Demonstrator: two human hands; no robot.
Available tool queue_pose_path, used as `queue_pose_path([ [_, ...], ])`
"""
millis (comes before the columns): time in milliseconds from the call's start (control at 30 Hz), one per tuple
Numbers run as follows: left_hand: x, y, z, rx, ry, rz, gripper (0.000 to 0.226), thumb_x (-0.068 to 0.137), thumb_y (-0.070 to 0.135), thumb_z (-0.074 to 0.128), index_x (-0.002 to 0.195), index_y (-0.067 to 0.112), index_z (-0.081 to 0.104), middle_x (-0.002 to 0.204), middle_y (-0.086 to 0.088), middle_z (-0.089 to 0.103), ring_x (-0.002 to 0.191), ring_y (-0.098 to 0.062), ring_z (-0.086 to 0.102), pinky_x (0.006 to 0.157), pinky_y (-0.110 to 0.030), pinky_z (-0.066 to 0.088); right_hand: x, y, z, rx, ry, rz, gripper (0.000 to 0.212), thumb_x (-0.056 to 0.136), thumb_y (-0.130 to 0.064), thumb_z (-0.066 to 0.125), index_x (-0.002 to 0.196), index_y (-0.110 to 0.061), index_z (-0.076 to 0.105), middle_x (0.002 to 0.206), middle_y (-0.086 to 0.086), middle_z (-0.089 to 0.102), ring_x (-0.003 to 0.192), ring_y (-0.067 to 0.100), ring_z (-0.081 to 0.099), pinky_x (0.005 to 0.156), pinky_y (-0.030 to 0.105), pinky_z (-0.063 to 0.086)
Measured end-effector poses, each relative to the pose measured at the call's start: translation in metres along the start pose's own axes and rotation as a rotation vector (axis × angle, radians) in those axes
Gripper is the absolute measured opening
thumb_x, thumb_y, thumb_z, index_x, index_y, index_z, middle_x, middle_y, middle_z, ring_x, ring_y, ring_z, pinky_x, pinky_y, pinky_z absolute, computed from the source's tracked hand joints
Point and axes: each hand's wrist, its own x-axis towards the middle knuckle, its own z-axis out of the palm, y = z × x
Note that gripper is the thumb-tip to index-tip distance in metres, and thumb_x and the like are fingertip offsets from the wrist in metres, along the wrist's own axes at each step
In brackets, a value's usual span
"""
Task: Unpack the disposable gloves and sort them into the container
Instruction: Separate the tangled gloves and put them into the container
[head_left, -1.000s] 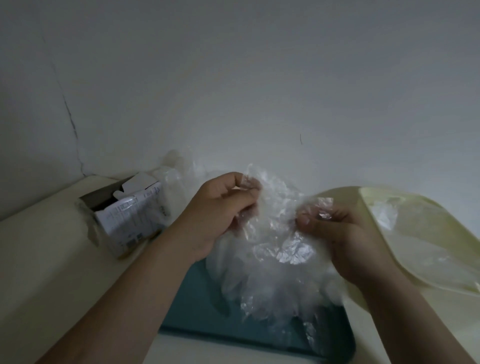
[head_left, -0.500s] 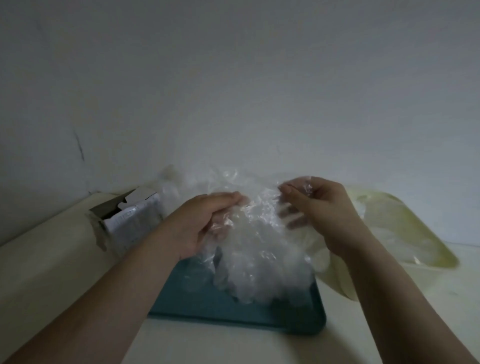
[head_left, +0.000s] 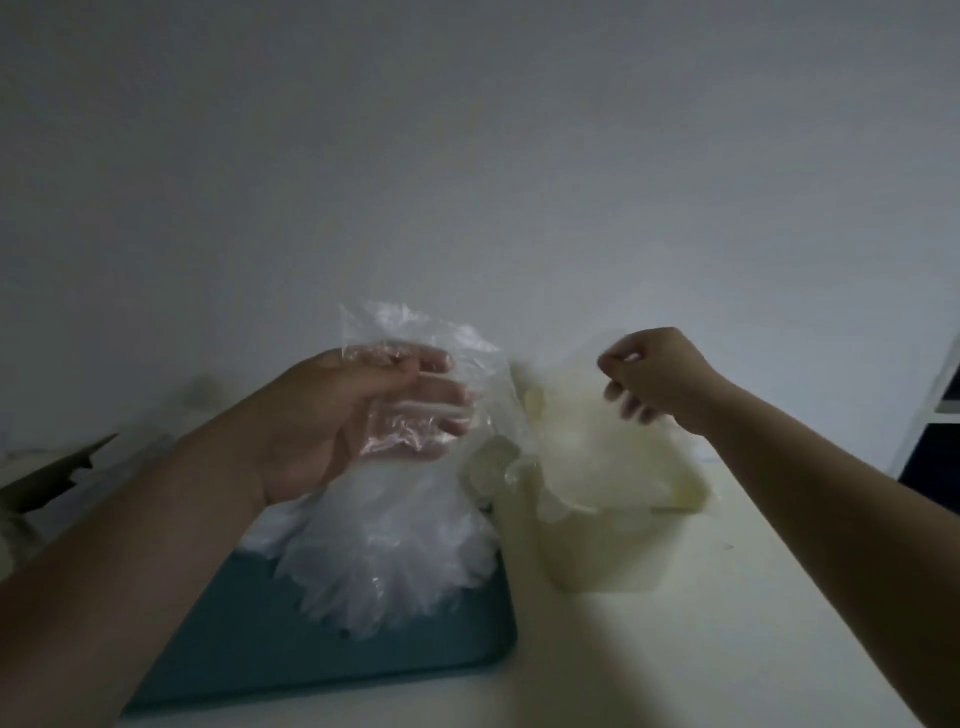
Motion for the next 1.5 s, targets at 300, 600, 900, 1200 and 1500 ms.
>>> queue_pose_path([
  [300, 0.048, 0.024, 0.05, -0.065, -0.106, 0.081, 0.021, 0.105, 0.012, 0.049, 0.112, 0.013, 0.069, 0.103, -0.011, 0.08, 0.088, -0.027, 0.079, 0.071, -0.038, 0.063, 0.034, 0.028, 0.027, -0.23, -0.185, 0.094, 0.052, 0.093, -0.033, 0.062, 0.137, -0.006, 0.055, 0.106, 0.006, 0.061, 0.104, 0.023, 0.06, 0.056, -0.002, 0.044],
  [600, 0.159, -0.044, 0.104, 0.079, 0.138, -0.089, 0.011, 0.086, -0.012, 0.072, 0.083, -0.001, 0.071, 0.07, -0.019, 0.066, 0.054, -0.026, 0.065, 0.059, -0.037, 0.059, 0.015, 0.027, -0.059, -0.029, 0.262, -0.072, 0.043, 0.1, -0.013, 0.058, 0.143, -0.018, 0.057, 0.128, 0.007, 0.063, 0.099, 0.021, 0.062, 0.065, 0.018, 0.048],
  [900, 0.191, -0.07, 0.117, 0.489, 0.309, -0.022, 0.058, 0.091, 0.012, 0.072, 0.146, 0.009, 0.054, 0.138, -0.006, 0.059, 0.123, -0.027, 0.06, 0.094, -0.03, 0.05, -0.044, 0.004, 0.002, -0.62, -0.481, -0.153, 0.071, 0.101, -0.053, 0.055, 0.162, -0.031, 0.026, 0.167, -0.005, 0.032, 0.15, 0.02, 0.036, 0.12, 0.036, 0.029],
  [1200, 0.121, -0.054, 0.057, 0.527, 0.375, 0.097, 0.041, 0.095, 0.017, 0.07, 0.135, 0.021, 0.063, 0.132, 0.002, 0.064, 0.114, -0.014, 0.062, 0.085, -0.025, 0.048, -0.006, 0.031, 0.077, -0.95, -0.763, -0.022, 0.06, 0.103, -0.043, 0.048, 0.159, -0.027, 0.036, 0.159, 0.005, 0.045, 0.142, 0.028, 0.046, 0.117, 0.044, 0.036],
  [1500, 0.036, -0.09, -0.027, 1.161, 0.141, 0.124, 0.025, 0.094, 0.04, 0.072, 0.118, 0.034, 0.07, 0.135, 0.021, 0.055, 0.126, 0.002, 0.051, 0.11, -0.016, 0.037, -0.02, -0.024, 0.053, -0.938, -0.588, -0.108, 0.041, 0.097, -0.023, 0.055, 0.136, -0.014, 0.063, 0.136, 0.003, 0.063, 0.122, 0.023, 0.062, 0.104, 0.035, 0.051],
])
